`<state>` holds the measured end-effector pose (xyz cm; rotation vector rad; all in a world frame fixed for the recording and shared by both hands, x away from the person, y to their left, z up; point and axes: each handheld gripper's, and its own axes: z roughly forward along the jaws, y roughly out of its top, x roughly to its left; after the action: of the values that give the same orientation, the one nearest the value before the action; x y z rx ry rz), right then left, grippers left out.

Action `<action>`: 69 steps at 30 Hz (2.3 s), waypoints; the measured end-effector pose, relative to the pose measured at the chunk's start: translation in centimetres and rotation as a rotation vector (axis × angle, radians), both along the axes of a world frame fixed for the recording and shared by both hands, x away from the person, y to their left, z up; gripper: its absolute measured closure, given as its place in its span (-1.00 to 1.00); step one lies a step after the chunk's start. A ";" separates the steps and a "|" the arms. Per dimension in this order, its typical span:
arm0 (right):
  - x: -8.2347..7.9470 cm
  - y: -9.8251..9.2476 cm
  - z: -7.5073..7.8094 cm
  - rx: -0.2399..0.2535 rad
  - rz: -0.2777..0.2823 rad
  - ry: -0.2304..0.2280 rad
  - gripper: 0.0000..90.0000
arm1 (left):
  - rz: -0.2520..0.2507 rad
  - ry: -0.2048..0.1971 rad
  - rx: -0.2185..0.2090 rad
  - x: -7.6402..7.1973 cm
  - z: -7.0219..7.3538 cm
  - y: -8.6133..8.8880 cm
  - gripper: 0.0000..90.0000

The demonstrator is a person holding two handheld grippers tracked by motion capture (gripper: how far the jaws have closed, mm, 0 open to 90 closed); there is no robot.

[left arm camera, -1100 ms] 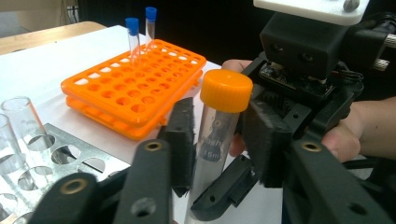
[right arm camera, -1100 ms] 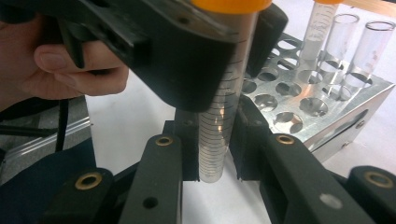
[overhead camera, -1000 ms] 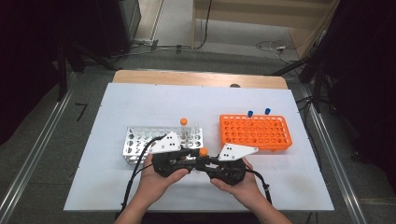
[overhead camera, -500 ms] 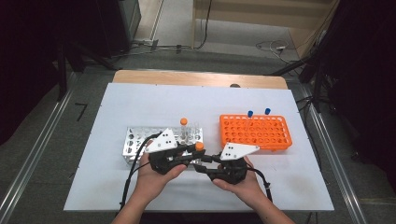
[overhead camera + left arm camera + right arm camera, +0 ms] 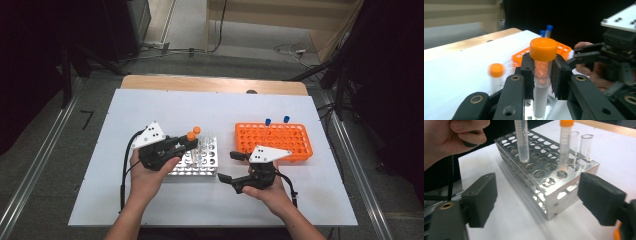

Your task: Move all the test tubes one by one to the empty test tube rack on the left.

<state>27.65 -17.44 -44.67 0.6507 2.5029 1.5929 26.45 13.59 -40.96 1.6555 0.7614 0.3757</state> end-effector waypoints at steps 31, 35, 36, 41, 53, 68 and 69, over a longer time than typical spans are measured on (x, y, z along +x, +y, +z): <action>2.0 -2.7 -0.8 -0.008 -0.071 0.014 -1.00 | 0.194 -0.077 -0.007 3.8 -1.9 0.9 0.67; 2.1 -2.8 -0.9 -0.009 -0.076 0.015 -1.00 | 0.195 -0.094 -0.033 4.0 -1.9 1.0 0.67; 2.1 -2.8 -0.9 -0.009 -0.076 0.015 -1.00 | 0.195 -0.092 -0.033 4.0 -1.9 0.9 0.67; 2.1 -2.8 -0.9 -0.013 -0.083 0.018 -1.00 | 0.198 -0.080 0.012 4.2 -2.2 0.5 0.67; 2.7 -3.6 -1.0 -0.002 -0.130 0.011 -1.00 | 0.186 0.033 0.144 4.3 -2.5 -0.5 0.65; 5.3 -7.3 -0.6 0.036 -0.361 0.021 -0.78 | 0.131 0.129 0.139 4.3 -2.9 -0.4 0.34; 5.4 -7.4 -0.6 0.034 -0.372 0.019 -0.76 | 0.136 0.131 0.142 4.2 -2.8 -0.4 0.29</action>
<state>33.09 -24.87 -45.24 1.0651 2.2019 1.4960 30.69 13.18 -43.80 1.7791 0.9666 0.4283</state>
